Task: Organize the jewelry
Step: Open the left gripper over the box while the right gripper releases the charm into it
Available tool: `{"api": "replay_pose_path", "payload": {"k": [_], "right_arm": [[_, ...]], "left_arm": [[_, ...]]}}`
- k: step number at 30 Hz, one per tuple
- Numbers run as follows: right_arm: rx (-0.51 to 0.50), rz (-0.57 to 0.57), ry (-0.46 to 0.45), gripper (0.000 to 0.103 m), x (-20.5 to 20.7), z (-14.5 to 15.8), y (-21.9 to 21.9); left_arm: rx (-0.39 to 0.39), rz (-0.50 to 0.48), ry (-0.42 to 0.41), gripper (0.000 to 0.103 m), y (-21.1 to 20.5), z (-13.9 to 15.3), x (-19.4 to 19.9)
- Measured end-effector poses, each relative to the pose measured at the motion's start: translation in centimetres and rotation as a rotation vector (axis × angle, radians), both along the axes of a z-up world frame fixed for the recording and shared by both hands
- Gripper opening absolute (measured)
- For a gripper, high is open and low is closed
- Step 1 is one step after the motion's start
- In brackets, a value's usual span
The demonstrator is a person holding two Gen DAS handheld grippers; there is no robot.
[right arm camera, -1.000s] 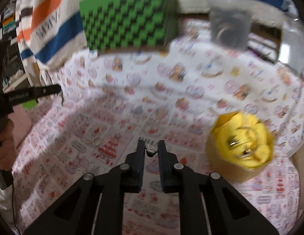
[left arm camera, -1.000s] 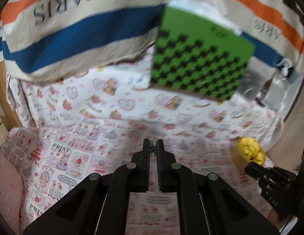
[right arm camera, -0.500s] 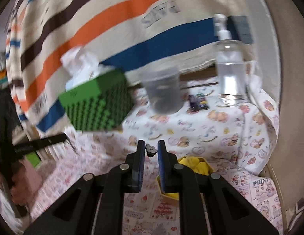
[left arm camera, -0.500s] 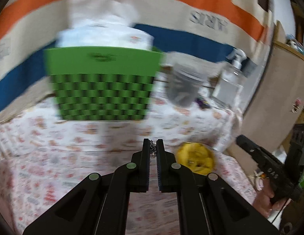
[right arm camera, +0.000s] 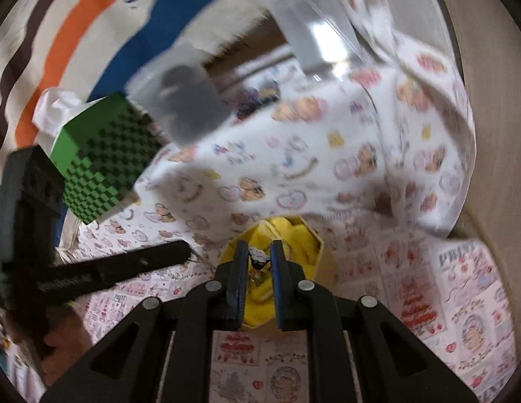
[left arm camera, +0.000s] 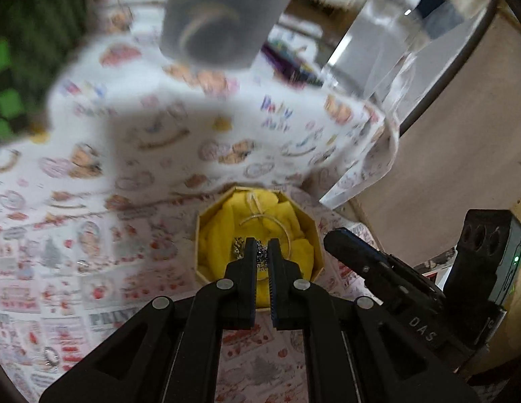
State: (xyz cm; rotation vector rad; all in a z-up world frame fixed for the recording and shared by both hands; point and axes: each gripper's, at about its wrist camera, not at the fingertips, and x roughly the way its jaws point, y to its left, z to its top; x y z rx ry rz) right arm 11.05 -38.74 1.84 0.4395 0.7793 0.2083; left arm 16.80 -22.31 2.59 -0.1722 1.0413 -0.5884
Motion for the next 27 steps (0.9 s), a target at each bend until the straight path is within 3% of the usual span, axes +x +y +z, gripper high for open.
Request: {"api": "replay_pose_path", "payload": {"k": [5,10,18,20,23,27], "right_arm": [[0.041,0.001,0.044,0.012,0.8,-1.4,-0.9],[0.031,0.001,0.043,0.013,0.9,-1.6,-0.8],[0.056,0.048,0.049,0.015,1.0,-1.9,-0.1],[0.081,0.063,0.053,0.025,1.0,-2.0,0.0],[0.115,0.080,0.053,0.028,0.9,-1.9,-0.1],[0.081,0.053,0.023,0.039,0.4,-1.2,0.1]], "left_arm": [[-0.039,-0.030,0.071,0.005,-0.6,-1.6,1.1],[-0.035,-0.015,0.041,0.006,0.3,-1.4,1.1],[0.016,0.071,-0.090,0.027,3.4,0.9,-0.2],[0.015,0.095,-0.113,0.031,4.6,1.6,-0.6],[0.022,0.127,-0.155,0.034,6.2,2.6,-1.2],[0.056,0.177,-0.247,0.051,8.5,4.3,-2.9]]}}
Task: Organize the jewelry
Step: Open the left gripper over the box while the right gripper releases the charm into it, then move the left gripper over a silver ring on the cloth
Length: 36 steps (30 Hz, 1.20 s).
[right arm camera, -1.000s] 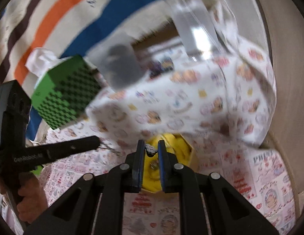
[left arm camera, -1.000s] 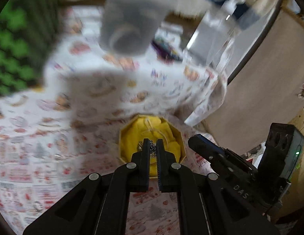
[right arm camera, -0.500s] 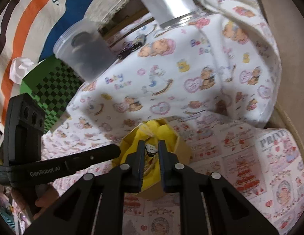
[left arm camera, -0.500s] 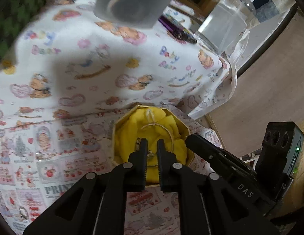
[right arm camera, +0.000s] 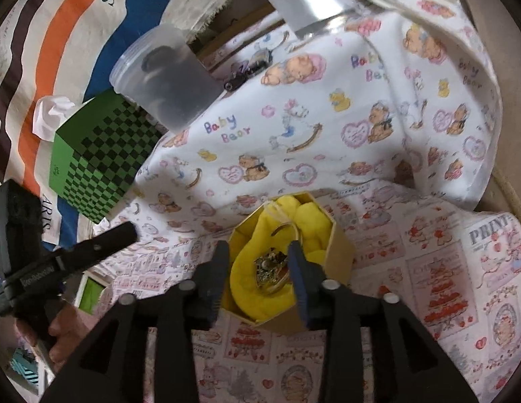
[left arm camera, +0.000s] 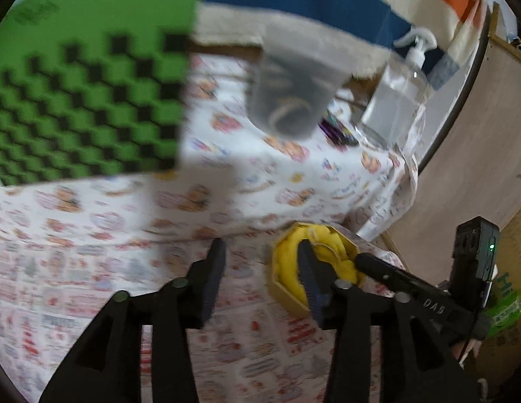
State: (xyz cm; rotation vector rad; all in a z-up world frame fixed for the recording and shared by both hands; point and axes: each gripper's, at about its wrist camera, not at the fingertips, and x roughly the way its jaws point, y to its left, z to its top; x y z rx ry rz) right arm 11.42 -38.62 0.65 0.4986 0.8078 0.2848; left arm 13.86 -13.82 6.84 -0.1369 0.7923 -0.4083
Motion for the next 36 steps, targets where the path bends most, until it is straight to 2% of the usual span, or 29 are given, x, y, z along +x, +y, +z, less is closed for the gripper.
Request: {"api": "replay_pose_path", "payload": {"k": [1,2,5,6,8,14,18,24,29,36], "right_arm": [[-0.010,-0.007,-0.011,0.041,-0.3,0.3,0.0],[-0.019,-0.013,-0.021,0.048,-0.4,0.6,0.0],[-0.088,-0.044,-0.091,0.063,-1.5,2.0,0.6],[-0.120,-0.050,-0.121,0.066,-2.0,2.6,1.1],[-0.152,-0.060,-0.166,0.081,-2.6,3.4,1.5],[-0.212,-0.101,-0.260,0.100,-4.0,4.8,2.4],[-0.295,-0.115,-0.296,0.100,-4.6,5.0,3.4],[-0.346,-0.093,-0.305,0.102,-4.7,4.4,4.9],[-0.365,-0.065,-0.282,0.103,-4.6,3.5,6.0],[-0.410,-0.020,-0.262,0.103,-4.5,2.6,7.6]], "left_arm": [[0.014,0.016,-0.024,0.054,0.3,0.3,-0.4],[0.031,0.033,-0.050,0.061,0.9,0.6,-1.0],[0.083,0.069,-0.109,0.063,2.6,1.3,-2.5],[0.095,0.080,-0.122,0.069,3.2,1.5,-3.0],[0.102,0.108,-0.138,0.077,4.2,1.3,-3.8],[0.079,0.171,-0.124,0.087,7.7,-0.3,-5.5],[0.068,0.245,-0.092,0.094,10.1,-1.6,-5.4],[0.067,0.317,-0.009,0.094,12.4,-4.1,-4.8],[0.071,0.317,0.048,0.094,12.7,-6.6,-4.6],[0.130,0.274,0.093,0.092,12.3,-8.6,-4.4]]}}
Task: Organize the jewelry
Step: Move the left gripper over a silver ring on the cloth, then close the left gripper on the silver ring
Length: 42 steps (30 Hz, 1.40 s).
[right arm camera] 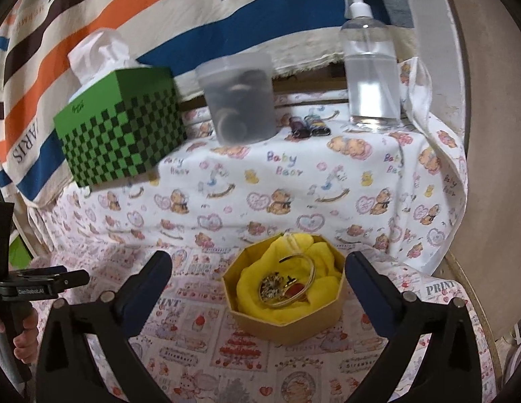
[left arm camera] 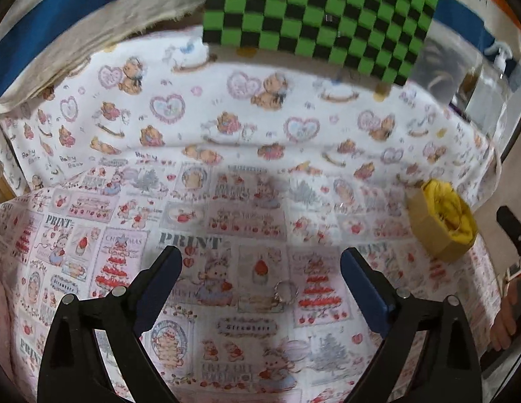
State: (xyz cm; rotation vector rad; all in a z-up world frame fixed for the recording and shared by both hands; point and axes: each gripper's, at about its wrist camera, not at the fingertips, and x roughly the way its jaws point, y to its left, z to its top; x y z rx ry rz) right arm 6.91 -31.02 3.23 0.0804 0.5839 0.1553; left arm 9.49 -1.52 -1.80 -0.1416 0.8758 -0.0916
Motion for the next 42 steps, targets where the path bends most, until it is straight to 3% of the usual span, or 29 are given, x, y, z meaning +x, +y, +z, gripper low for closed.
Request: {"api": "replay_pose_path", "payload": {"k": [4,12,24,35,42], "right_arm": [[-0.026,-0.011,0.020,0.103,0.2,-0.6,0.3],[-0.046,0.006,0.048,0.103,0.5,-1.3,0.9],[-0.061,0.030,0.069,0.103,0.5,-1.3,1.3],[-0.068,0.027,0.062,0.103,0.3,-0.9,1.3],[-0.046,0.037,0.064,0.103,0.0,-0.3,1.1]], "left_arm": [[-0.002,-0.033,0.035,0.079,-0.4,-0.8,0.3],[0.048,-0.168,0.131,0.023,-2.9,-2.3,-0.2],[0.071,-0.179,0.117,0.023,-2.9,-3.3,0.4],[0.150,-0.143,0.093,0.019,-3.4,-3.4,0.4],[0.097,-0.108,0.005,0.019,-1.8,-1.2,-0.5]]}}
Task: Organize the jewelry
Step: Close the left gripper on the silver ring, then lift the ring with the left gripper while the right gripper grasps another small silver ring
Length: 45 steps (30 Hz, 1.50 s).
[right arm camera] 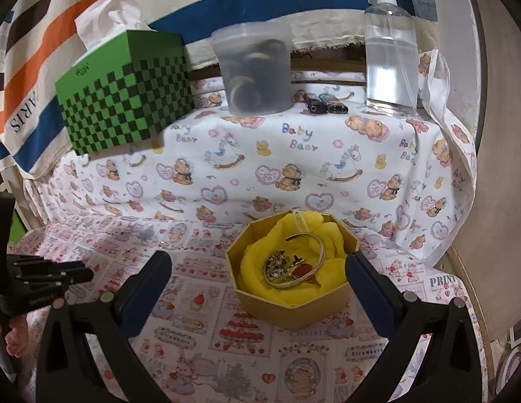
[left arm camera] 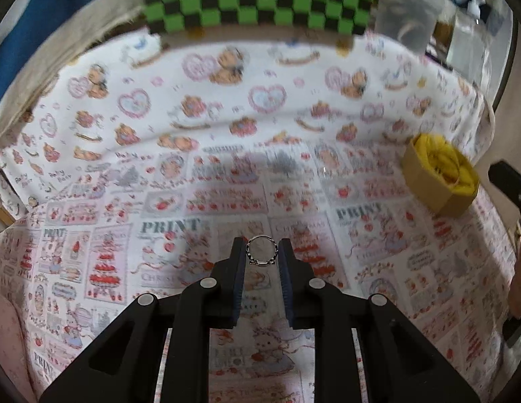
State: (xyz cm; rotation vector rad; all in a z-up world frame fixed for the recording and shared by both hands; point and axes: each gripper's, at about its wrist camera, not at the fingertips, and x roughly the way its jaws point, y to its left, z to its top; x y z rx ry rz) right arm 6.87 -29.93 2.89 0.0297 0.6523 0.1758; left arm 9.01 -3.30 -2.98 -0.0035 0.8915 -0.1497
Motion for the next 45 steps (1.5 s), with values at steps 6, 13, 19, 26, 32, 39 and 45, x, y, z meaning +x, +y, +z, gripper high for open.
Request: {"api": "replay_pose_path", "payload": {"k": [6,13,19,26,32,39,45], "right_arm": [[-0.017,0.059,-0.011,0.103,-0.7,0.1,1.9],[-0.039,0.132,0.117,0.103,0.5,-0.6,6.1],[-0.020,0.183,0.265,0.085,3.6,-1.1,9.5],[0.047,0.124,0.508,0.039,9.8,-3.6,11.8],[-0.057,0.101,0.555,0.028,12.1,-6.0,14.6],[-0.148,0.066,0.577,0.024,13.7,-7.7,16.4],[-0.138,0.064,0.583,0.013,14.0,-7.9,16.5]], "left_arm": [[0.010,0.037,-0.072,0.019,1.0,0.5,-0.1],[-0.003,0.081,-0.092,0.019,2.8,0.1,0.7],[-0.045,0.133,-0.090,0.019,4.6,0.2,1.1],[-0.073,0.197,-0.081,0.019,6.6,0.0,1.8],[-0.088,0.236,-0.073,0.019,7.8,-0.1,2.1],[-0.102,0.256,-0.058,0.019,8.4,-0.3,2.3],[-0.110,0.259,-0.072,0.019,8.3,0.1,1.9]]}}
